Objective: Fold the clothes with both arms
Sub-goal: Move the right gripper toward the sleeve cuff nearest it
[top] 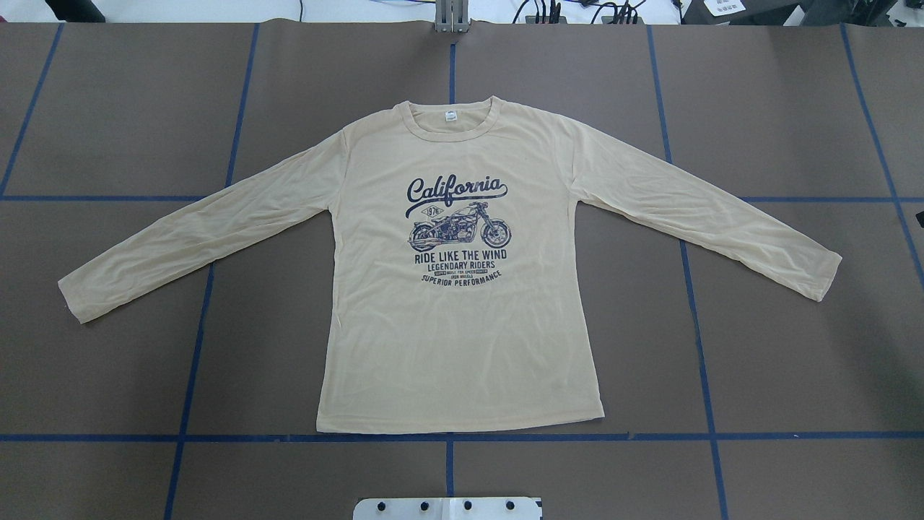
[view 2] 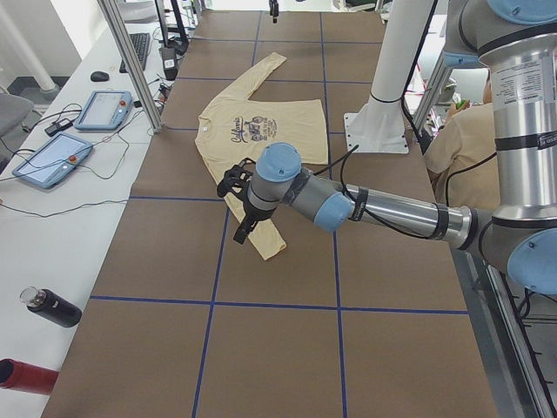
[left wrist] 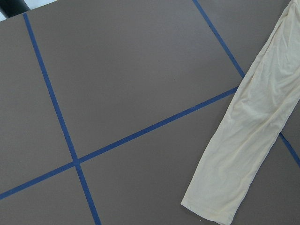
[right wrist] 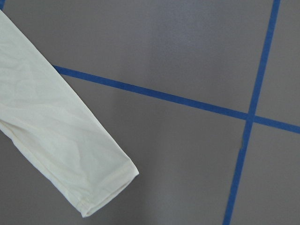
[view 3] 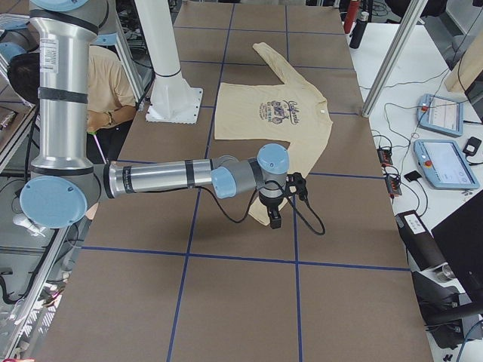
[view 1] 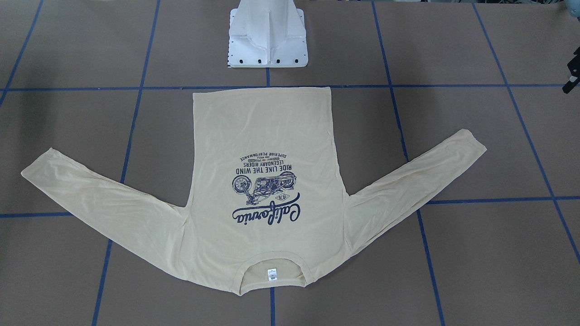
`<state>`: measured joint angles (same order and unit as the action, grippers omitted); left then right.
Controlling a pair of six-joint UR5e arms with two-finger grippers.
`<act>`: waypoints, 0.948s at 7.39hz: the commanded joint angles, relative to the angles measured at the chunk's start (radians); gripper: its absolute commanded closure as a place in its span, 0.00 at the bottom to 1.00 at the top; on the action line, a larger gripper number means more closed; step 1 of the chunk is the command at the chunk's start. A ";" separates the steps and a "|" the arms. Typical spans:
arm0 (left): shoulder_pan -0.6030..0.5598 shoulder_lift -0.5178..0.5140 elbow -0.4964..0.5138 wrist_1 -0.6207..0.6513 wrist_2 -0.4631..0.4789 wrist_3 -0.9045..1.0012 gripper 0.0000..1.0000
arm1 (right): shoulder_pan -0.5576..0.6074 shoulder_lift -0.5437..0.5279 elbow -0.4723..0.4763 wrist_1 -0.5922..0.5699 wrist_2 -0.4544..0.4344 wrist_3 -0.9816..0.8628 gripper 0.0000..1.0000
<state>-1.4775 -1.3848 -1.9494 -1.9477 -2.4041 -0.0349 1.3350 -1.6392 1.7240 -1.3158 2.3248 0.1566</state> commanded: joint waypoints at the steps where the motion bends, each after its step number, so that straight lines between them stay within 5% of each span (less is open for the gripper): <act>1: 0.000 0.000 0.004 -0.005 -0.001 -0.005 0.00 | -0.045 0.097 -0.172 0.195 0.007 0.204 0.00; 4: 0.000 -0.002 -0.002 -0.005 -0.003 -0.005 0.00 | -0.132 0.107 -0.290 0.427 0.001 0.609 0.01; 7: 0.000 -0.003 -0.008 -0.007 -0.003 -0.005 0.00 | -0.164 0.105 -0.320 0.428 0.001 0.777 0.01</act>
<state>-1.4772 -1.3871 -1.9551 -1.9531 -2.4068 -0.0399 1.1876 -1.5330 1.4203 -0.8921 2.3241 0.8708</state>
